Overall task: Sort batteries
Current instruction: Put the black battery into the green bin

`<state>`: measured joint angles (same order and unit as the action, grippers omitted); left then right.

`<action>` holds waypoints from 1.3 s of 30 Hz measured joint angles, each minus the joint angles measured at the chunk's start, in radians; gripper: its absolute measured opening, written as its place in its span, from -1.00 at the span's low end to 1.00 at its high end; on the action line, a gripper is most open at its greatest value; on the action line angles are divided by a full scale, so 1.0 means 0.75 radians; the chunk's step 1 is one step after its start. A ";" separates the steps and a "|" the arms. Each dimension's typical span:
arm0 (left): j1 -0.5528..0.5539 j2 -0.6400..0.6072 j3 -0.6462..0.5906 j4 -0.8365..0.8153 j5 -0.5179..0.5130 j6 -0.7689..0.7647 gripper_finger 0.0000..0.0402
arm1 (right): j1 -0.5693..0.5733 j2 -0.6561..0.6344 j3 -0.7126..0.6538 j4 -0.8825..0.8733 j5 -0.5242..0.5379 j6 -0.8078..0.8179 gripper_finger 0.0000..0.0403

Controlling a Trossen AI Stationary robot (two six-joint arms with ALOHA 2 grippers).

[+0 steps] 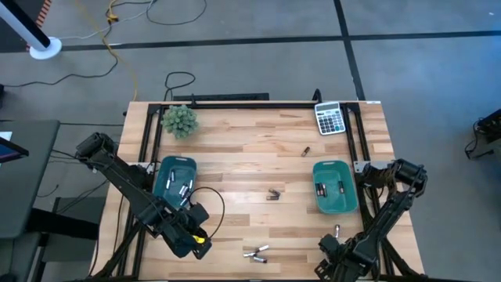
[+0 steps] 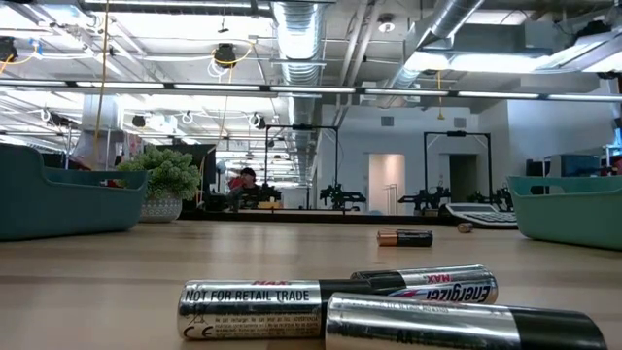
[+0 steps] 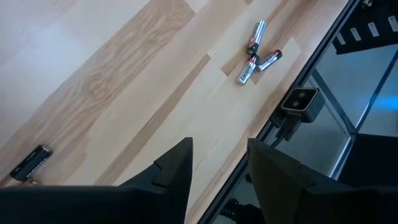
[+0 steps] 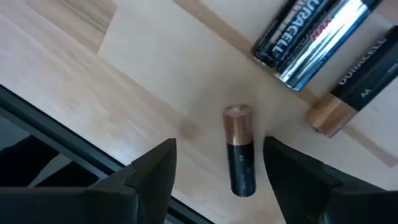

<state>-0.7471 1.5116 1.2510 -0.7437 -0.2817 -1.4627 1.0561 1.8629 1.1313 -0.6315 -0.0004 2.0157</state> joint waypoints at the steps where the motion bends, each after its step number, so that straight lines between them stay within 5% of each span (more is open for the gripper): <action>1: 0.000 0.000 0.000 0.000 0.001 0.003 -0.27 | 0.001 0.000 -0.001 0.000 0.001 -0.001 0.26; 9: 0.018 0.000 0.000 -0.013 0.001 0.035 -0.27 | -0.014 0.005 -0.002 0.005 -0.023 0.001 -0.28; 18: 0.021 0.000 0.000 -0.013 0.003 0.293 -0.27 | -0.048 0.005 0.001 0.011 -0.032 0.005 -0.94; 23: 0.021 0.000 0.000 -0.012 0.005 0.335 -0.27 | -0.066 -0.037 0.034 -0.085 -0.002 -0.004 -0.91; 28: 0.021 0.000 0.000 -0.013 0.005 0.340 -0.27 | -0.072 -0.218 0.101 -0.315 0.214 0.015 -0.91; 34: 0.021 0.000 0.000 -0.010 0.005 0.330 -0.27 | -0.148 -0.475 0.150 -0.679 0.421 0.000 -0.92; 39: 0.021 0.000 0.000 -0.010 0.005 0.293 -0.27 | -0.304 -0.634 0.144 -1.052 0.427 -0.013 -0.92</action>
<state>-0.7311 1.5116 1.2510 -0.7513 -0.2783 -1.2430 0.8281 1.3871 1.2391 -1.4203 0.3195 2.0062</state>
